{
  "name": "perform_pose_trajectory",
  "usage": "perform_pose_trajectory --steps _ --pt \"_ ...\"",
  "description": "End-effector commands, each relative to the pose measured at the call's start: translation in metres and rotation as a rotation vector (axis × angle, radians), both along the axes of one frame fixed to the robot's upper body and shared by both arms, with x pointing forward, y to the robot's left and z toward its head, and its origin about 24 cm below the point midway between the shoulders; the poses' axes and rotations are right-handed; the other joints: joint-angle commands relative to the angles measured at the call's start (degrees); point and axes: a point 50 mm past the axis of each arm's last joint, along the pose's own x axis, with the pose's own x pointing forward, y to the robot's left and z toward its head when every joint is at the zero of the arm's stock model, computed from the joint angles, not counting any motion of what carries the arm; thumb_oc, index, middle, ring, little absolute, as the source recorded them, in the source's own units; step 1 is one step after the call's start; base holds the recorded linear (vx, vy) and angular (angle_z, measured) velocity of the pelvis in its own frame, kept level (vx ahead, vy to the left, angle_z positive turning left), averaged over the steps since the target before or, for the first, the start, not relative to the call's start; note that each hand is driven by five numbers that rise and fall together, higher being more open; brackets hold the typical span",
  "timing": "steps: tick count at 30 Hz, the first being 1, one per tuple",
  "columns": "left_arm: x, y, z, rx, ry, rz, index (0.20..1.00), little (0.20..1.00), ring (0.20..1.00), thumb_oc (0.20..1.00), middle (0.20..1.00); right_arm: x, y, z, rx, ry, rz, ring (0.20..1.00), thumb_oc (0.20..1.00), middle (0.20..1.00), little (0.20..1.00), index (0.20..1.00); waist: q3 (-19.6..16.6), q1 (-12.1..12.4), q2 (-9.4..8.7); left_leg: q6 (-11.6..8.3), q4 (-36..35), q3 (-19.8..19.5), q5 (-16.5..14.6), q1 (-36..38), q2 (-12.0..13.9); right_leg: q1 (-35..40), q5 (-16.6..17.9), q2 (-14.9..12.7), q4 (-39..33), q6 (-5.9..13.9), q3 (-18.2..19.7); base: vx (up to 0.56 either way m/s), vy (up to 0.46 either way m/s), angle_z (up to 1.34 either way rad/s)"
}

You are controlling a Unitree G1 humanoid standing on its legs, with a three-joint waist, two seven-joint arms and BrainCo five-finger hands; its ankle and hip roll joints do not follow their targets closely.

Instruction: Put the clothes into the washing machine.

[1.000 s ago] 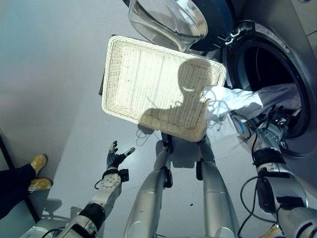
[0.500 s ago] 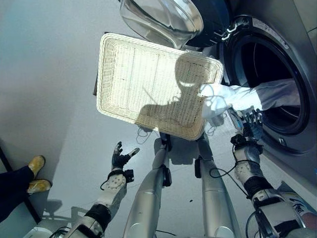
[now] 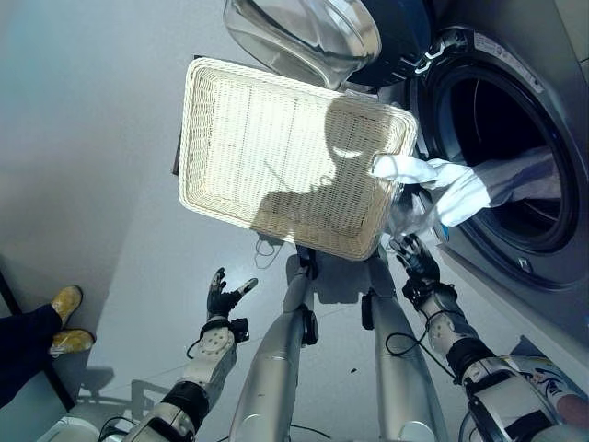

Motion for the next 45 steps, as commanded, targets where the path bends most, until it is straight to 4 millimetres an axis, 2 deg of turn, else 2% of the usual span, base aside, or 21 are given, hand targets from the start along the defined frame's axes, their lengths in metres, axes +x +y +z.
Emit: perform_pose_trajectory --steps 1,3,8,19,24,31,33,36,37,39,40,41,43,45 --pt "0.006 -0.009 0.002 0.002 -0.007 -0.006 1.0 1.0 1.0 1.0 1.0 0.009 0.0 0.006 0.223 -0.011 -0.021 1.0 1.0 1.0 1.0 1.0 -1.06 1.3 3.83 -3.8 5.18 -1.39 -0.88 -3.65 -0.9 -0.03 -6.42 1.32 6.86 2.69 -4.91 0.02 0.051 0.03" --pt "0.008 -0.014 0.002 -0.005 -0.006 -0.013 1.0 1.0 1.0 1.0 1.0 0.016 -0.005 0.013 0.338 -0.016 -0.087 1.0 1.0 1.0 1.0 1.0 -1.06 1.67 4.48 -3.94 4.79 -1.41 -0.71 -3.49 -0.96 0.04 -6.22 1.1 6.51 2.82 -5.12 0.0 0.0 0.0" --pt "0.009 -0.02 0.002 -0.009 -0.007 -0.022 1.0 1.0 1.0 1.0 1.0 0.029 -0.011 0.03 0.484 -0.056 -0.183 1.0 1.0 1.0 1.0 1.0 -1.06 2.37 5.27 -4.04 4.3 -1.43 -0.4 -3.91 -0.88 -0.51 -5.96 0.92 6.44 2.96 -5.28 0.01 0.004 0.04" --pt "0.015 -0.031 0.01 0.012 -0.031 -0.044 1.0 1.0 1.0 1.0 1.0 0.046 -0.008 0.062 0.59 -0.229 -0.218 1.0 1.0 1.0 1.0 1.0 -1.06 2.84 5.36 -4.08 4.7 -1.9 0.19 -6.45 -0.97 -2.92 -5.08 0.85 6.7 2.9 -5.41 0.02 -0.02 0.06" --pt "0.015 -0.033 0.011 0.012 -0.039 -0.044 1.0 1.0 1.0 1.0 1.0 0.046 -0.02 0.069 0.594 -0.302 -0.347 1.0 1.0 1.0 1.0 1.0 -1.06 2.84 5.53 -4.14 4.64 -1.99 -0.1 -6.37 -0.96 -2.98 -5.43 0.92 6.8 3.0 -5.2 0.02 -0.004 0.03" --pt "0.018 -0.038 0.016 0.013 -0.054 -0.048 1.0 1.0 1.0 1.0 1.0 0.051 -0.03 0.096 0.66 -0.49 -0.434 1.0 1.0 1.0 1.0 1.0 -1.06 2.83 5.99 -4.13 4.54 -2.02 0.36 -7.43 -1.05 -4.06 -4.73 0.95 6.51 2.9 -4.91 0.01 -0.001 0.0" --pt "0.018 -0.037 0.017 0.016 -0.057 -0.047 1.0 1.0 1.0 1.0 1.0 0.05 -0.039 0.103 0.792 -0.548 -0.556 1.0 1.0 1.0 1.0 1.0 -1.06 2.81 6.06 -4.25 4.63 -2.11 0.38 -7.8 -1.02 -4.48 -4.73 0.95 6.67 2.95 -4.87 0.0 0.0 0.0" --pt "0.019 -0.036 0.017 0.022 -0.06 -0.042 1.0 1.0 1.0 1.0 1.0 0.044 -0.05 0.095 0.862 -0.489 -0.712 1.0 1.0 1.0 1.0 1.0 -1.06 2.72 5.9 -4.22 4.43 -2.25 0.39 -8.0 -0.93 -4.64 -4.57 0.95 6.56 3.08 -4.9 0.01 -0.029 0.01" --pt "0.017 -0.036 0.016 0.029 -0.055 -0.043 1.0 1.0 1.0 1.0 1.0 0.041 -0.053 0.088 0.835 -0.406 -0.759 1.0 1.0 1.0 1.0 1.0 -1.06 2.77 5.72 -4.24 4.36 -2.38 0.0 -7.66 -0.86 -4.29 -4.95 0.89 6.65 3.19 -5.0 0.01 -0.045 0.03" --pt "0.018 -0.036 0.016 0.033 -0.056 -0.044 1.0 1.0 1.0 1.0 1.0 0.041 -0.054 0.086 0.818 -0.359 -0.763 1.0 1.0 1.0 1.0 1.0 -1.06 2.81 5.61 -4.19 4.38 -2.48 0.0 -7.82 -0.88 -4.39 -4.84 0.92 6.59 3.14 -5.05 0.01 -0.022 0.02" --pt "0.019 -0.035 0.018 0.034 -0.061 -0.043 1.0 1.0 1.0 1.0 1.0 0.043 -0.053 0.088 0.812 -0.348 -0.755 1.0 1.0 1.0 1.0 1.0 -1.06 2.85 5.57 -4.13 4.43 -2.45 0.38 -8.46 -0.85 -4.93 -4.34 0.96 6.48 3.04 -5.09 0.02 -0.062 0.01" --pt "0.019 -0.035 0.018 0.045 -0.059 -0.049 1.0 1.0 1.0 1.0 1.0 0.044 -0.05 0.085 0.697 -0.263 -0.692 1.0 1.0 1.0 1.0 1.0 -1.06 3.01 5.26 -4.06 4.51 -2.63 0.01 -8.37 -0.84 -4.67 -4.59 0.97 6.44 3.03 -5.24 0.0 -0.076 0.0" --pt "0.021 -0.034 0.021 0.055 -0.067 -0.053 1.0 1.0 1.0 1.0 1.0 0.049 -0.039 0.08 0.617 -0.166 -0.575 1.0 1.0 1.0 1.0 1.0 -1.06 3.14 4.73 -3.93 4.86 -2.82 0.36 -9.43 -0.85 -5.44 -3.94 1.11 6.34 2.86 -5.45 -0.01 -0.075 0.0" --pt "0.022 -0.033 0.022 0.058 -0.068 -0.053 1.0 1.0 1.0 1.0 1.0 0.048 -0.035 0.075 0.583 -0.135 -0.522 1.0 1.0 1.0 1.0 1.0 -1.06 3.15 4.51 -3.91 4.9 -2.79 0.41 -9.58 -0.79 -5.51 -3.87 1.17 6.32 2.84 -5.5 -0.01 -0.038 0.03"
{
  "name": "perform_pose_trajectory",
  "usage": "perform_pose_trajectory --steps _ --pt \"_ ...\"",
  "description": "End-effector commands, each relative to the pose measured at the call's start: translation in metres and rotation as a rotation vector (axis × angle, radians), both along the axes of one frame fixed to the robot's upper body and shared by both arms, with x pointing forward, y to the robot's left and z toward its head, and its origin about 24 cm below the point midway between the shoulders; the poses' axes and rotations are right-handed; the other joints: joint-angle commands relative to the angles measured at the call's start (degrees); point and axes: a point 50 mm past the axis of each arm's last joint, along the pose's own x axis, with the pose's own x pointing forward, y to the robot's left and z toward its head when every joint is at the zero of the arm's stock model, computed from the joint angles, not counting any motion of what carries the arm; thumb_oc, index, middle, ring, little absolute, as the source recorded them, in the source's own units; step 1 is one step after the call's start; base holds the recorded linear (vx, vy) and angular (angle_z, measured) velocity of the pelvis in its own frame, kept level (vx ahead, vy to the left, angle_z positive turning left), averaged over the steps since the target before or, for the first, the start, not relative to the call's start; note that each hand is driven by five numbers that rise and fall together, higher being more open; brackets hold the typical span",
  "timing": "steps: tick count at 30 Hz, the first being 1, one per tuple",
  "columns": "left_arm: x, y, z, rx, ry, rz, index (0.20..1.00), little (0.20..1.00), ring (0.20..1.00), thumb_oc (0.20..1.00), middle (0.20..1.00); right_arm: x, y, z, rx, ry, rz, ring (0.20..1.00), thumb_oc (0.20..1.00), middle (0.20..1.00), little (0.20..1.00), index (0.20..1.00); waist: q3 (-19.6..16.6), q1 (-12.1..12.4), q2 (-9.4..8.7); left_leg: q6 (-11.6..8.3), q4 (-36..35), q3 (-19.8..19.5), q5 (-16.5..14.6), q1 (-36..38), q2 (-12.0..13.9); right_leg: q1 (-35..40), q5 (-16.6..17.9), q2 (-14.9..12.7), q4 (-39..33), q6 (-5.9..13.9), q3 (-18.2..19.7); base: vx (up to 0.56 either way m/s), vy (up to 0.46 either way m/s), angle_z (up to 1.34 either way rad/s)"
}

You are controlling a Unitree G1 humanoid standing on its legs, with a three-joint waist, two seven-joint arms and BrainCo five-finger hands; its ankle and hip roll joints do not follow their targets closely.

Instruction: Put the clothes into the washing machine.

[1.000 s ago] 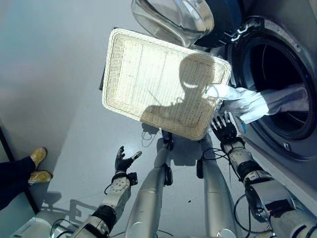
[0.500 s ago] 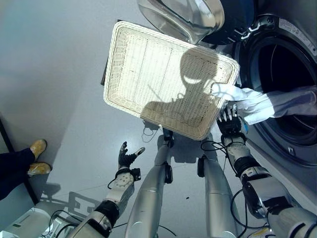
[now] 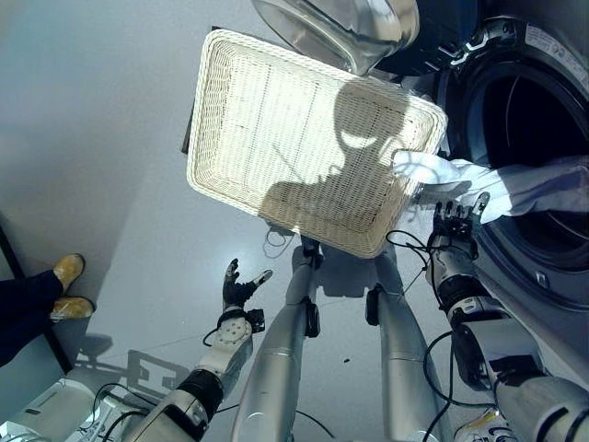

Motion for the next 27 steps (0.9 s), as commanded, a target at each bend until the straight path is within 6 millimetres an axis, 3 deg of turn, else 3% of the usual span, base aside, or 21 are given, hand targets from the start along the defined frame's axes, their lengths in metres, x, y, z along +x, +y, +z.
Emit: perform_pose_trajectory --steps 1,5,12,16,20,23,27 --pt "0.004 -0.001 0.003 0.05 -0.009 -0.013 1.0 1.0 1.0 1.0 1.0 -0.005 0.005 -0.018 -0.171 0.14 0.194 1.0 1.0 1.0 1.0 1.0 -0.49 0.12 3.27 -2.67 4.28 0.48 -0.91 -3.46 -1.73 0.39 -2.61 1.21 3.53 4.1 -2.15 -0.03 -0.04 0.03" --pt "0.003 0.002 0.003 0.058 -0.014 -0.016 1.0 1.0 1.0 1.0 1.0 -0.018 0.017 -0.048 -0.261 0.245 0.355 1.0 1.0 1.0 1.0 1.0 -0.49 -0.05 2.76 -2.68 4.54 0.63 -0.83 -3.77 -1.72 0.26 -2.51 1.37 3.42 3.93 -2.22 0.0 -0.008 0.0" --pt "-0.001 0.002 -0.002 0.04 -0.017 -0.01 1.0 1.0 1.0 1.0 1.0 -0.048 0.012 -0.089 -0.299 0.381 0.404 1.0 1.0 1.0 1.0 1.0 -0.49 -0.89 3.16 -2.76 4.87 1.49 -0.92 -3.83 -1.62 0.05 -2.84 1.48 3.62 3.89 -1.47 -0.01 0.024 -0.02" --pt "-0.002 0.001 -0.003 0.027 -0.015 -0.004 1.0 1.0 1.0 1.0 1.0 -0.053 0.004 -0.094 -0.226 0.392 0.332 1.0 1.0 1.0 1.0 1.0 -0.49 -1.25 3.52 -2.92 4.6 2.01 -0.76 -3.56 -1.42 0.16 -2.96 1.58 3.56 3.99 -0.95 -0.01 0.046 -0.06" --pt "-0.005 -0.002 -0.006 0.016 -0.011 0.005 1.0 1.0 1.0 1.0 1.0 -0.06 -0.013 -0.095 -0.036 0.353 0.134 1.0 1.0 1.0 1.0 1.0 -0.49 -1.66 4.13 -2.98 3.92 2.36 -0.72 -2.85 -1.27 0.58 -3.09 1.71 3.39 4.28 -0.25 0.0 0.035 -0.07" --pt "-0.006 -0.005 -0.006 0.013 -0.01 0.008 1.0 1.0 1.0 1.0 1.0 -0.058 -0.02 -0.088 0.009 0.317 0.034 1.0 1.0 1.0 1.0 1.0 -0.49 -1.69 4.52 -3.06 3.65 2.46 -0.58 -2.8 -1.16 0.55 -3.1 1.73 3.37 4.4 0.09 0.0 0.007 -0.07" --pt "-0.004 -0.007 -0.004 0.021 -0.011 0.007 1.0 1.0 1.0 1.0 1.0 -0.046 -0.032 -0.063 -0.012 0.248 -0.072 1.0 1.0 1.0 1.0 1.0 -0.49 -1.5 5.02 -3.14 3.2 1.99 -0.34 -2.84 -1.28 0.46 -3.13 1.7 3.47 4.53 0.49 0.0 -0.008 0.0"
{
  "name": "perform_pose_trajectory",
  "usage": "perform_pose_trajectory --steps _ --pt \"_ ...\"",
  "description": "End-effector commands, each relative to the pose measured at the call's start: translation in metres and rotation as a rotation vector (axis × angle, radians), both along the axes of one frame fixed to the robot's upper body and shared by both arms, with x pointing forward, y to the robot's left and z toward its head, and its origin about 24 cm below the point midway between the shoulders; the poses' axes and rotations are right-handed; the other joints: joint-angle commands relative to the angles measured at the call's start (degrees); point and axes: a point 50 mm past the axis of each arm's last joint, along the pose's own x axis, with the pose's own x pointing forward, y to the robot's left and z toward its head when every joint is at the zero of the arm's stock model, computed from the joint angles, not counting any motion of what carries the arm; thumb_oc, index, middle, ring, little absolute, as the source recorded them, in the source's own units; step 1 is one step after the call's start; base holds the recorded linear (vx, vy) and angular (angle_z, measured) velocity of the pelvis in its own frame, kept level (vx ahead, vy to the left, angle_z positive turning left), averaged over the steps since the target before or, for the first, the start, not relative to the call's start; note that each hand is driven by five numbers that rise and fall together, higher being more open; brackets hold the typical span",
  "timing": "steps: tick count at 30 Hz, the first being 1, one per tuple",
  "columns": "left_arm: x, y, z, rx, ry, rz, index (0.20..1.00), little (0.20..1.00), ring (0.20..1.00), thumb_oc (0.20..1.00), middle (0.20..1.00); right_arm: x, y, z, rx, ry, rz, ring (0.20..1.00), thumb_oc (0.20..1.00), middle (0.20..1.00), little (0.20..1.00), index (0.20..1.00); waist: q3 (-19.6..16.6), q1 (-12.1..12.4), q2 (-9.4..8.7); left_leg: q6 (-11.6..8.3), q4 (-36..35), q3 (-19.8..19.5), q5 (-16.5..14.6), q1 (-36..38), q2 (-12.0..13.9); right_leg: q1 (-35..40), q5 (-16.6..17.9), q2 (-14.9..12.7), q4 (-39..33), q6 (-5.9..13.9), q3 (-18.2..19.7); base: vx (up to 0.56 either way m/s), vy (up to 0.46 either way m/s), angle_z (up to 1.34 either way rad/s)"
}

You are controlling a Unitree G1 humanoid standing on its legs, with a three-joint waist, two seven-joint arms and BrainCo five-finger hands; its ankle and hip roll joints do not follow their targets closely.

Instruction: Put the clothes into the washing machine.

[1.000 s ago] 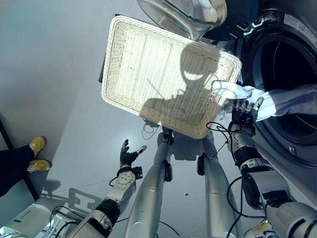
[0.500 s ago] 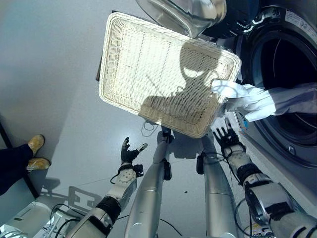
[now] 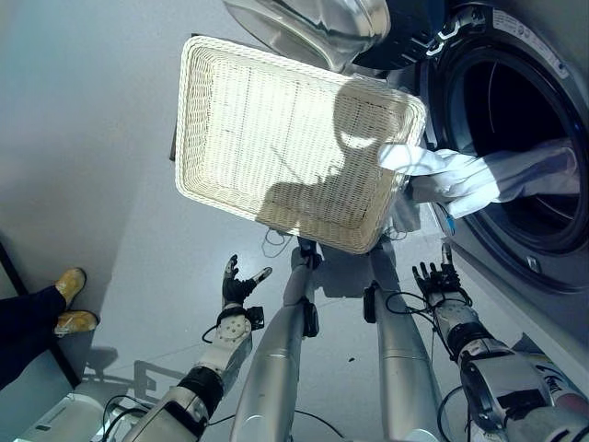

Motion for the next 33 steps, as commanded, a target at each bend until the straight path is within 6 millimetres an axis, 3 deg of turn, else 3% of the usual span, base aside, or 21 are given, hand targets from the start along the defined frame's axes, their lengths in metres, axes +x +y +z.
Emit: perform_pose_trajectory --steps 1,7,10,14,18,23,27,33 --pt "-0.003 -0.009 -0.002 -0.004 0.001 0.007 1.0 1.0 1.0 1.0 1.0 0.001 -0.023 0.017 -0.052 -0.027 -0.119 1.0 1.0 1.0 1.0 1.0 -0.49 -0.08 5.05 -2.94 3.37 -0.12 0.06 -3.73 -1.4 0.75 -3.15 1.04 3.45 4.22 -2.14 -0.02 -0.035 -0.01" --pt "0.001 -0.008 0.004 0.007 -0.008 0.002 1.0 1.0 1.0 1.0 1.0 0.017 -0.035 0.052 -0.173 -0.089 -0.1 1.0 1.0 1.0 1.0 1.0 -0.49 0.49 5.41 -3.1 3.26 -0.63 0.45 -5.02 -1.53 -0.55 -2.76 0.77 3.5 4.33 -2.43 0.01 -0.042 0.01" --pt "0.004 -0.006 0.008 0.011 -0.018 0.002 1.0 1.0 1.0 1.0 1.0 0.024 -0.039 0.068 -0.302 -0.098 -0.048 1.0 1.0 1.0 1.0 1.0 -0.49 0.81 5.39 -3.15 3.47 -0.88 0.58 -6.19 -1.58 -1.66 -2.47 0.76 3.57 4.28 -2.75 0.02 -0.064 0.02" --pt "0.007 -0.001 0.014 0.018 -0.038 -0.004 1.0 1.0 1.0 1.0 1.0 0.031 -0.048 0.101 -0.627 -0.121 0.012 1.0 1.0 1.0 1.0 1.0 -0.49 1.25 5.34 -3.25 4.62 -1.28 0.18 -7.99 -1.62 -3.37 -2.91 0.77 4.46 4.1 -3.37 0.01 -0.078 0.04" --pt "0.01 0.005 0.02 0.019 -0.056 -0.004 1.0 1.0 1.0 1.0 1.0 0.032 -0.054 0.117 -0.72 -0.182 0.026 1.0 1.0 1.0 1.0 1.0 -0.49 1.48 5.19 -3.24 6.3 -1.7 -0.21 -9.8 -1.46 -5.2 -3.46 0.84 5.97 3.93 -3.89 0.01 -0.065 0.1" --pt "0.012 0.009 0.026 0.029 -0.078 -0.009 1.0 1.0 1.0 1.0 1.0 0.039 -0.049 0.151 -0.927 -0.359 0.119 1.0 1.0 1.0 1.0 1.0 -0.49 1.91 4.67 -3.22 7.97 -2.37 -0.4 -12.16 -1.09 -7.66 -3.97 1.16 7.88 3.75 -4.73 0.01 -0.084 0.09" --pt "0.013 0.015 0.029 0.039 -0.081 -0.01 1.0 1.0 1.0 1.0 1.0 0.042 -0.047 0.166 -0.981 -0.456 0.184 1.0 1.0 1.0 1.0 1.0 -0.49 1.94 4.16 -3.36 8.12 -2.35 -0.4 -12.38 -0.72 -7.89 -3.95 1.24 7.99 3.81 -5.31 0.0 -0.066 0.08" --pt "0.011 0.024 0.029 0.049 -0.081 -0.004 1.0 1.0 1.0 1.0 1.0 0.044 -0.038 0.18 -0.93 -0.607 0.274 1.0 1.0 1.0 1.0 1.0 -0.49 1.81 3.37 -3.41 8.36 -2.4 -0.54 -12.11 -0.51 -7.87 -4.24 1.62 8.66 3.8 -5.76 -0.01 -0.032 0.05"
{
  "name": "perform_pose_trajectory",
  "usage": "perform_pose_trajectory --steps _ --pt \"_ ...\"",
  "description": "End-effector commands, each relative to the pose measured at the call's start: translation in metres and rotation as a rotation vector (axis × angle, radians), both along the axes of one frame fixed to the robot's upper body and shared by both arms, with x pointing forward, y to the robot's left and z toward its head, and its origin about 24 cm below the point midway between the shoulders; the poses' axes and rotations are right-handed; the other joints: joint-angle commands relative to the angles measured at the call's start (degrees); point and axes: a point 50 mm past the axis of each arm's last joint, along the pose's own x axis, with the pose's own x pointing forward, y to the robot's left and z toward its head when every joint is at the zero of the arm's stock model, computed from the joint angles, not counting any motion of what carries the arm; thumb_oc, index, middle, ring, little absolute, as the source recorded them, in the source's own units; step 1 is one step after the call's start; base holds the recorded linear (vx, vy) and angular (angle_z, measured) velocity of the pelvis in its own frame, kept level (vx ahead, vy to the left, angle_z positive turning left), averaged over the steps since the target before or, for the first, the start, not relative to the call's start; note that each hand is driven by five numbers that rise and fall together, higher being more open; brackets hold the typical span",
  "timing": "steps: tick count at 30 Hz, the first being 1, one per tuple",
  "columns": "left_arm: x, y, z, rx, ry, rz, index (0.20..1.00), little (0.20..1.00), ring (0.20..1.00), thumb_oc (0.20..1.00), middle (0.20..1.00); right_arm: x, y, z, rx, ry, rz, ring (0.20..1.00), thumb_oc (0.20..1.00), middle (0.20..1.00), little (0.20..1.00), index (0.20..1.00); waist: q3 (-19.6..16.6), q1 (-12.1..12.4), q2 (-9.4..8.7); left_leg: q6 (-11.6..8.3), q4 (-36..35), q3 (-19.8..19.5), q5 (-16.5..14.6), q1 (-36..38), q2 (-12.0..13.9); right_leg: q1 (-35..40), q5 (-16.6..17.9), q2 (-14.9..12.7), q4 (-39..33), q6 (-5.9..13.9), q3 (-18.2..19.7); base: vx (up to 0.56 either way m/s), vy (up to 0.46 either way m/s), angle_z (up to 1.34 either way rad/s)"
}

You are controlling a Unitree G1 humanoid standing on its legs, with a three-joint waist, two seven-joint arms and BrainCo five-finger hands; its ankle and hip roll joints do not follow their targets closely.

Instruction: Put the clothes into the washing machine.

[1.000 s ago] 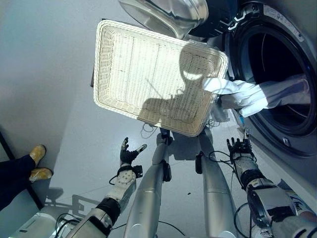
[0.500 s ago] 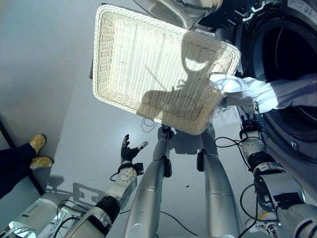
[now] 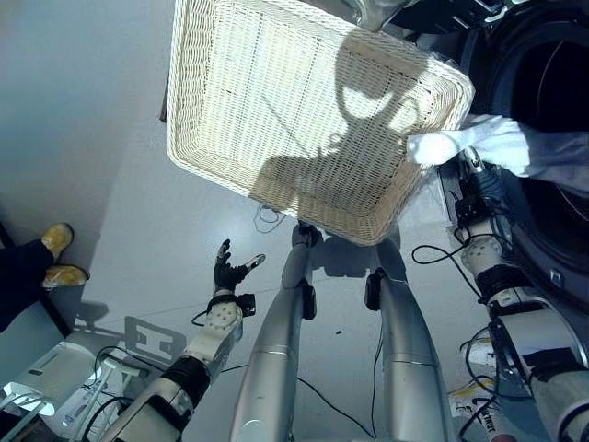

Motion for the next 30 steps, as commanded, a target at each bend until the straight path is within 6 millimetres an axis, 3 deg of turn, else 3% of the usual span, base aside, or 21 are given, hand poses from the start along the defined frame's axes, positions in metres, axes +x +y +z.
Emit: perform_pose_trajectory --steps 1,8,9,10,11,13,19,20,23,30 --pt "-0.003 0.008 0.0 -0.015 -0.003 0.02 1.0 1.0 1.0 1.0 1.0 -0.005 -0.009 0.021 -0.043 -0.103 0.07 1.0 1.0 1.0 1.0 1.0 -0.48 0.21 3.31 -2.53 5.02 2.13 -0.69 -1.64 -1.04 0.97 -2.21 2.22 4.24 5.47 -1.22 -0.01 -0.016 0.04" --pt "-0.005 0.014 -0.002 -0.015 0.007 0.017 1.0 1.0 1.0 1.0 1.0 -0.002 -0.004 0.037 0.11 -0.217 0.228 1.0 1.0 1.0 1.0 1.0 -0.48 0.31 3.53 -2.59 5.68 2.19 -1.08 -0.9 -0.87 1.34 -2.97 2.12 5.4 5.5 -1.33 0.0 0.0 0.0" --pt "-0.005 0.013 -0.002 -0.015 0.008 0.016 1.0 1.0 1.0 1.0 1.0 -0.002 -0.004 0.04 0.124 -0.232 0.23 0.859 0.859 0.859 0.859 0.859 -0.48 0.33 3.61 -2.62 5.65 2.22 -1.12 -0.75 -0.86 1.46 -3.04 2.08 5.42 5.51 -1.31 0.0 0.0 0.0" --pt "-0.006 0.013 -0.003 -0.016 0.011 0.015 1.0 1.0 1.0 1.0 1.0 -0.001 -0.004 0.046 0.159 -0.273 0.234 0.335 0.335 0.335 0.335 0.335 -0.48 0.36 3.83 -2.66 5.51 2.29 -1.16 -0.4 -0.87 1.71 -3.17 2.07 5.38 5.52 -1.26 0.0 0.0 0.0" --pt "-0.006 0.013 -0.003 -0.017 0.011 0.014 1.0 1.0 1.0 1.0 1.0 -0.001 -0.004 0.047 0.165 -0.282 0.238 0.335 0.335 0.335 0.335 0.335 -0.48 0.37 3.89 -2.67 5.46 2.3 -1.17 -0.32 -0.87 1.75 -3.19 2.07 5.37 5.52 -1.25 0.0 0.0 0.0" --pt "-0.008 0.012 -0.004 -0.018 0.014 0.015 1.0 1.0 1.0 1.0 1.0 -0.001 -0.002 0.054 0.209 -0.336 0.237 0.2 0.2 0.2 0.2 0.2 -0.48 0.41 4.09 -2.69 5.41 2.28 -1.27 -0.06 -0.95 1.9 -3.36 2.08 5.43 5.49 -1.2 0.0 0.0 0.0" --pt "-0.013 0.008 -0.011 -0.009 0.03 0.006 1.0 1.0 1.0 1.0 1.0 -0.006 -0.007 0.068 0.411 -0.517 0.147 0.2 0.2 0.2 0.2 0.2 -0.48 0.26 4.55 -2.48 5.46 2.42 -1.97 1.58 -1.39 3.37 -4.08 2.19 5.53 5.31 -0.8 -0.01 0.022 0.0" --pt "-0.016 0.006 -0.015 -0.007 0.042 0.004 1.0 1.0 1.0 1.0 1.0 -0.011 -0.015 0.066 0.552 -0.593 0.081 0.2 0.2 0.2 0.2 0.2 -0.48 -0.13 4.73 -2.41 5.64 2.54 -2.32 2.47 -1.6 4.11 -4.38 2.26 5.76 5.26 -0.41 -0.01 0.059 0.02" --pt "-0.02 0.005 -0.02 -0.013 0.051 0.009 1.0 1.0 1.0 1.0 1.0 -0.019 -0.028 0.059 0.706 -0.653 -0.044 0.2 0.2 0.2 0.2 0.2 -0.48 -0.84 4.92 -2.32 5.58 2.99 -2.67 3.65 -1.84 5.26 -4.46 2.14 5.38 5.24 0.08 -0.02 0.062 0.0" --pt "-0.025 0.004 -0.024 -0.019 0.057 0.006 1.0 1.0 1.0 1.0 1.0 -0.039 -0.054 0.046 0.87 -0.674 -0.32 0.2 0.2 0.2 0.2 0.2 -0.48 -2.1 5.49 -2.18 5.5 4.41 -3.27 6.11 -2.08 7.42 -4.62 1.92 4.95 5.09 1.21 -0.01 0.053 -0.09"
